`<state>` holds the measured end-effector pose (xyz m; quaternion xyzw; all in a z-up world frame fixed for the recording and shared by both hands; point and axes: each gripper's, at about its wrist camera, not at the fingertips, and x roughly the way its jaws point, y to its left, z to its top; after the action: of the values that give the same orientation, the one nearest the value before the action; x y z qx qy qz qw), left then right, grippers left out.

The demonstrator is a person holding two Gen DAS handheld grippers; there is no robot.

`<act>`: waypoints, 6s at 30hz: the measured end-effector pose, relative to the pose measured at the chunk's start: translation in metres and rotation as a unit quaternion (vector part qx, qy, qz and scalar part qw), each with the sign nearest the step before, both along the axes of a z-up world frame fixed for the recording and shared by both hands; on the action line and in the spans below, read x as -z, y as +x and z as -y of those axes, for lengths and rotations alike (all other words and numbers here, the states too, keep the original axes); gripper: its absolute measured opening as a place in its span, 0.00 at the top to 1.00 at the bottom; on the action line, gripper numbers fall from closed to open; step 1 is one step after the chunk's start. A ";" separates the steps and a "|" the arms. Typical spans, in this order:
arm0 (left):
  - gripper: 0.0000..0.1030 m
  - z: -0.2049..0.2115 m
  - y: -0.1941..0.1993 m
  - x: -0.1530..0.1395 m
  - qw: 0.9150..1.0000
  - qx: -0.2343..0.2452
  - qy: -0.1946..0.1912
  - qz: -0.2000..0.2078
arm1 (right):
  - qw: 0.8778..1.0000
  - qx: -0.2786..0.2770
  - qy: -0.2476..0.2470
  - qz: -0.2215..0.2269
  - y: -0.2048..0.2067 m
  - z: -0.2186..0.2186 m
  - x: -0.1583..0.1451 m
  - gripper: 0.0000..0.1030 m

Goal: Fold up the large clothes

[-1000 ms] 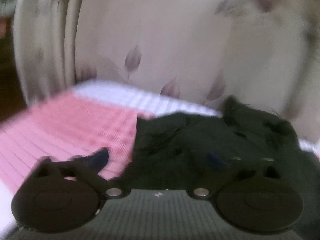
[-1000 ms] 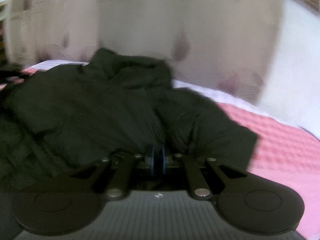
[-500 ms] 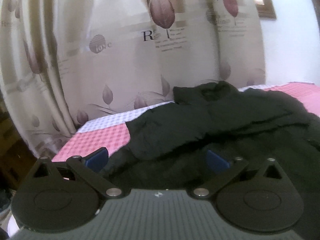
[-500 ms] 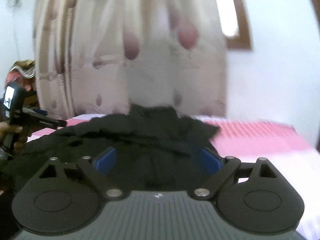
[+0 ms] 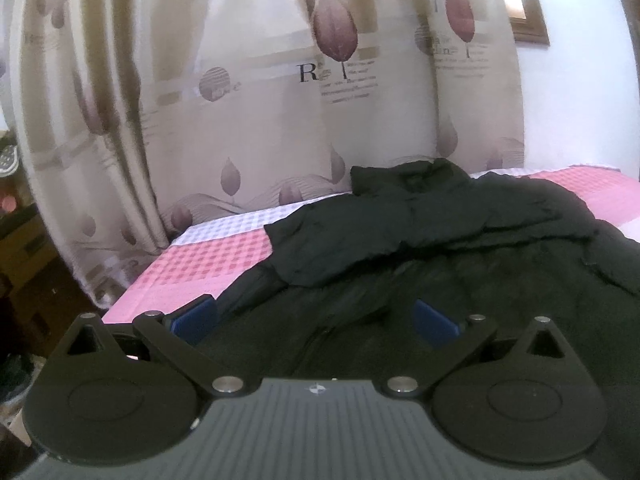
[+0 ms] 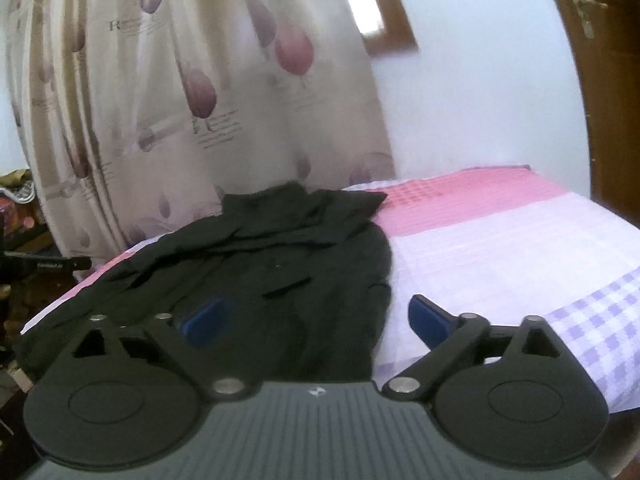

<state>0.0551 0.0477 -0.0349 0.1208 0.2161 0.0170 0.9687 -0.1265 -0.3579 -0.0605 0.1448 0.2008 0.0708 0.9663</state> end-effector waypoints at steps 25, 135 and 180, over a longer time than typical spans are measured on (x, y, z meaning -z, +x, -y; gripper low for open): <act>0.07 -0.207 -0.031 0.044 0.957 -0.058 -0.271 -0.089 | 0.988 0.002 0.138 -0.075 0.016 0.022 0.047 0.01; 0.88 -0.181 -0.075 -0.025 0.932 0.065 -0.348 -0.078 | 0.911 -0.105 0.396 -0.044 0.023 0.041 -0.003 0.85; 0.87 -0.139 0.166 -0.060 0.932 -0.035 -0.360 -0.007 | 0.915 -0.005 0.398 -0.063 0.269 0.086 -0.021 0.85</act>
<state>0.2212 0.1869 0.0253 -0.2432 0.2185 -0.0289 0.9446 0.1420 -0.4443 -0.0397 0.5209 0.2167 0.1404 0.8136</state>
